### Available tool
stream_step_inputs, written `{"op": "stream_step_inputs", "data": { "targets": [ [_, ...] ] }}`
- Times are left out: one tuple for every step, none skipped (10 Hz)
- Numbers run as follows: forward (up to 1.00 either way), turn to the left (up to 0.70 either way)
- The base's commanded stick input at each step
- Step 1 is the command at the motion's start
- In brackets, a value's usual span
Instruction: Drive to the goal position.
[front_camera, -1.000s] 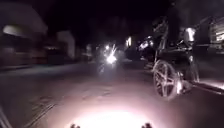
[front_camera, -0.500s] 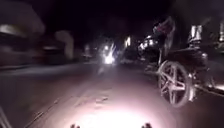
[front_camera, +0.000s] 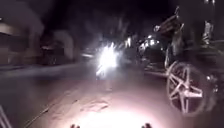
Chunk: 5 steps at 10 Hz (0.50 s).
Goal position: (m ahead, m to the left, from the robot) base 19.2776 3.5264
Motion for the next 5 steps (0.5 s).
{"op": "stream_step_inputs", "data": {
  "targets": [
    [0.53,-0.13],
    [0.54,-0.13],
    [0.54,-0.13],
    [0.54,-0.13],
    [0.54,-0.13]
  ]
}}
